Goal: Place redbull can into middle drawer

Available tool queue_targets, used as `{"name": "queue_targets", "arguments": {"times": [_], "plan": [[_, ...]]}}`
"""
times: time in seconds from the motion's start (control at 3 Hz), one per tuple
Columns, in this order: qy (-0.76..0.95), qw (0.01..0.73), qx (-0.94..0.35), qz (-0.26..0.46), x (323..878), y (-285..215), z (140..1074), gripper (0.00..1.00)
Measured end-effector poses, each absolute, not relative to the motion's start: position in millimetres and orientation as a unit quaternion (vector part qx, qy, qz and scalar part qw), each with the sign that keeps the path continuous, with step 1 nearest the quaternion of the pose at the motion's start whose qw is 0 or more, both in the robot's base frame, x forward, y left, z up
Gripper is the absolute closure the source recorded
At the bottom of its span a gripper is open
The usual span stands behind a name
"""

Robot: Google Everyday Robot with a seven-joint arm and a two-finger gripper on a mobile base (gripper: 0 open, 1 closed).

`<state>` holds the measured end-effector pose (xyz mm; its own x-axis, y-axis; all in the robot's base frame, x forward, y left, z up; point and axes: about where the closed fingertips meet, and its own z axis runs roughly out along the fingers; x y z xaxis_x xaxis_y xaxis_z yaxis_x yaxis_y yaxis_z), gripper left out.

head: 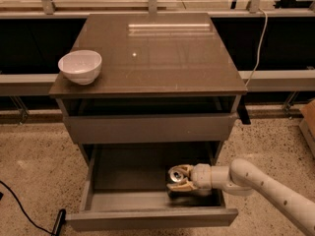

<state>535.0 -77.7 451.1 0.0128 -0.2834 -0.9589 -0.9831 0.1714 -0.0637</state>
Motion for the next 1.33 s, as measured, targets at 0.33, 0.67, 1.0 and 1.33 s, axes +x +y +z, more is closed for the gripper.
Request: {"name": "queue_targets", "arguments": {"times": [0.33, 0.67, 1.0, 1.33], "plan": [[0.598, 0.476, -0.529, 0.369, 534.5, -75.8, 450.1, 0.59], [0.597, 0.476, -0.529, 0.37, 534.0, -73.5, 449.9, 0.36], [0.596, 0.475, -0.53, 0.372, 533.6, -71.0, 449.7, 0.12], [0.595, 0.475, -0.53, 0.374, 533.2, -69.0, 449.6, 0.0]]}}
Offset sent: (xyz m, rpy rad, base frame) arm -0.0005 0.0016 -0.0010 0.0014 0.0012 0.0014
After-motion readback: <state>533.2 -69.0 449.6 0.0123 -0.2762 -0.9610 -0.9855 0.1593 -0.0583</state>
